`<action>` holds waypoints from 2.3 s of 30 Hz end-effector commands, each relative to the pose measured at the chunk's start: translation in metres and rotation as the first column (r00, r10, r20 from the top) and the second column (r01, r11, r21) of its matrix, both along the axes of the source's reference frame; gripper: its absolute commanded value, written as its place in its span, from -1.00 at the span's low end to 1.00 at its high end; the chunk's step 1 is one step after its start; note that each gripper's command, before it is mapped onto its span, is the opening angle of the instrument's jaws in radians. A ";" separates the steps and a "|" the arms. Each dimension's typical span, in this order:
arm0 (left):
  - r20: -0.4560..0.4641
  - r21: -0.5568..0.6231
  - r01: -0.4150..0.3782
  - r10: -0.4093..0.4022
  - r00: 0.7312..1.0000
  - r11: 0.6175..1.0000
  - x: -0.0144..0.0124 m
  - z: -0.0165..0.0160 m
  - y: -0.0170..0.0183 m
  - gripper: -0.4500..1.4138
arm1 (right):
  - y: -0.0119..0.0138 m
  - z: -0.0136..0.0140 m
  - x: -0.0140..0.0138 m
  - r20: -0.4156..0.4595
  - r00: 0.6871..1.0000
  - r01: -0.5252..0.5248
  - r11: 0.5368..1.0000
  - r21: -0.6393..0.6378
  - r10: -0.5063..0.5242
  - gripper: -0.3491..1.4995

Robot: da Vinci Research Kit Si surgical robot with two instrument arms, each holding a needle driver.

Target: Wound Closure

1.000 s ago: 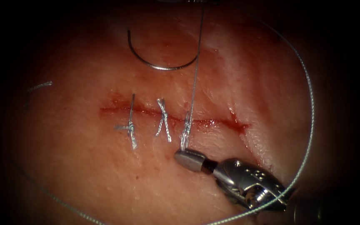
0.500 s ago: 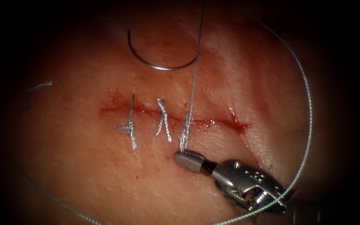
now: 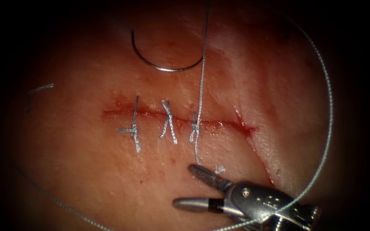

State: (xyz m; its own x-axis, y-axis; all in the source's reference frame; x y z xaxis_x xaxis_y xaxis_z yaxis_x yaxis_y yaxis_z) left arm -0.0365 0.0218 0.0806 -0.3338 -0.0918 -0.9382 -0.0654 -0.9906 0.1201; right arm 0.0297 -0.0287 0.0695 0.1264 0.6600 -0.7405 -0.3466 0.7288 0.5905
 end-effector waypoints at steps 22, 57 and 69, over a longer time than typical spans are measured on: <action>0.132 0.025 -0.022 0.018 0.991 0.999 -0.0028 -0.0163 -0.0017 -1.00 | 0.0116 0.0040 -0.0010 0.075 0.982 -0.181 0.974 0.136 0.172 0.82; 0.150 0.003 -0.041 0.040 0.988 0.999 -0.0043 -0.0187 -0.0027 -1.00 | 0.0120 0.0071 0.0040 0.055 0.993 -0.108 0.989 0.105 0.102 -1.00; 0.147 0.005 -0.017 0.016 0.989 1.000 -0.0055 -0.0190 -0.0012 -1.00 | 0.0123 0.0055 -0.0003 0.085 0.965 -0.256 0.964 0.074 0.250 0.91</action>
State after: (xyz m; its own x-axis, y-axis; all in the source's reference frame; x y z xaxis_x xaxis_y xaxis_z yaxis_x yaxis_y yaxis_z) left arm -0.0416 0.0203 0.0611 -0.1927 -0.0872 -0.9774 -0.0666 -0.9926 0.1017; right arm 0.0288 -0.0161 0.0746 -0.0004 0.7354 -0.6776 -0.5614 0.5606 0.6088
